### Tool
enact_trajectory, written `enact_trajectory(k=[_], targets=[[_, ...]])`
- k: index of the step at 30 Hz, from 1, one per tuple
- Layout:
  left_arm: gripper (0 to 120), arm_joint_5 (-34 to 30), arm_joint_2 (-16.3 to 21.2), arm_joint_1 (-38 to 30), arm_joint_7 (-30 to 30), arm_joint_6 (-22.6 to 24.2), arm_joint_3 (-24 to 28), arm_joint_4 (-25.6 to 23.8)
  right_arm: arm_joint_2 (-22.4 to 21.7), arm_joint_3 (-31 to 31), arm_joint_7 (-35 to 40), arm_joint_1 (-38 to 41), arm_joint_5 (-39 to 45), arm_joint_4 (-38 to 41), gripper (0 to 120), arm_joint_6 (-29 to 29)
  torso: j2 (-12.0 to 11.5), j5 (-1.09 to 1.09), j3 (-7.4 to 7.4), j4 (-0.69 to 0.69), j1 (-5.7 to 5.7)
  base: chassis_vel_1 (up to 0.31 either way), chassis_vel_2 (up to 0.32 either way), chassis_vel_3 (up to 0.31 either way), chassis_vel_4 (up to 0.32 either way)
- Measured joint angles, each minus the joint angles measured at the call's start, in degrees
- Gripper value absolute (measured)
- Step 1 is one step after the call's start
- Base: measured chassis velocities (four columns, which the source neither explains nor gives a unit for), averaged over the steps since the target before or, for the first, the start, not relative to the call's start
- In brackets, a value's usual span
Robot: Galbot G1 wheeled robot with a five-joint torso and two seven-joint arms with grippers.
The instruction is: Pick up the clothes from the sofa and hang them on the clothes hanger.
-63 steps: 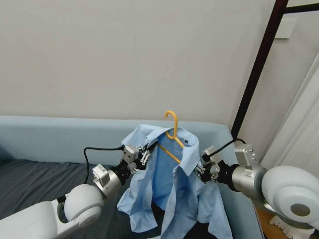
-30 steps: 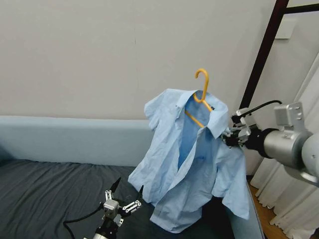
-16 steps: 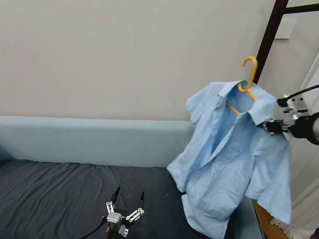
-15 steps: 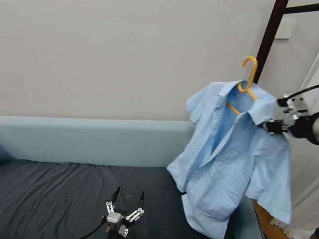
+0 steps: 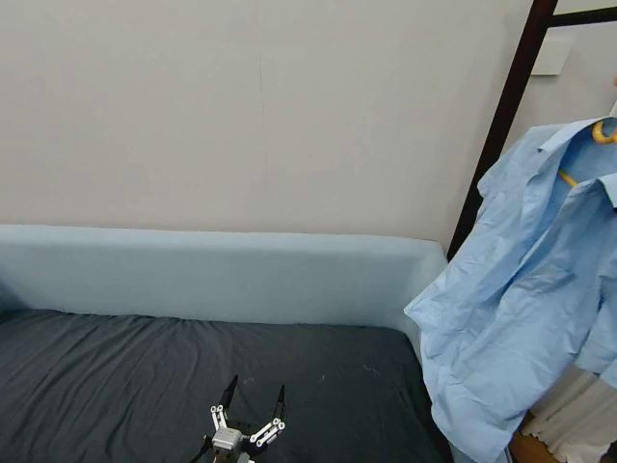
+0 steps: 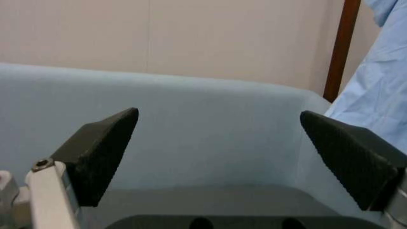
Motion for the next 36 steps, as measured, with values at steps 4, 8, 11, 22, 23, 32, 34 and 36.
enact_trajectory(k=[4,8,11,22,23,32,34,36], targets=[[100,-0.06,-2.8,3.36,-0.1,-0.7,-2.8,-1.25,1.6,-2.75,-4.46,-1.51,-10.41,-1.89,2,-0.01,0.0,0.0,0.0,0.02,0.0,0.0,0.0,0.0,0.0],[100,0.13,-4.59,5.7,-0.36,-0.62,-5.45,-3.29,4.83,-3.67,-7.23,-2.93,-17.32,-5.04,2,-0.01,-0.01,0.0,0.01,0.05,0.0,0.0,0.0,0.0,0.0],[100,0.22,-4.85,6.8,-0.38,-0.04,-6.64,-4.68,6.79,-3.96,-9.71,-4.27,-22.13,-7.47,2,-0.01,-0.01,0.01,0.01,0.06,0.01,0.0,0.0,0.0,0.0],[100,0.12,-4.41,8.04,0.24,3.14,-6.48,-8.79,14.92,-5.66,-24.35,-6.56,-47.82,-25.55,2,0.06,-0.02,0.01,0.02,0.02,0.01,0.0,0.0,0.0,0.0],[100,0.14,-4.42,8.16,0.23,3.22,-6.44,-8.9,15.46,-5.77,-26.28,-6.55,-50.27,-27.07,2,0.07,-0.01,0.01,0.01,0.01,0.01,0.0,0.0,0.0,0.0],[100,1.04,-4.04,8.48,0.04,4.37,-6.04,-10.27,21.78,-7.43,-37.51,-5.07,-65.99,-41.23,2,1.66,-0.01,0.01,0.01,0.0,0.02,0.0,0.0,0.0,0.0],[100,1.15,-4.26,8.67,0.04,4.48,-5.92,-10.48,22.85,-8.08,-39.03,-4.54,-67.23,-42.9,2,3.2,-0.01,0.01,0.01,0.01,0.01,0.0,0.0,0.0,0.0],[100,1.57,-4.6,9.04,0.03,4.55,-5.83,-10.59,25.04,-8.96,-43.26,-4.08,-70.11,-45.77,2,8.49,-0.01,0.01,0.01,0.0,0.01,0.0,0.0,0.0,0.0]])
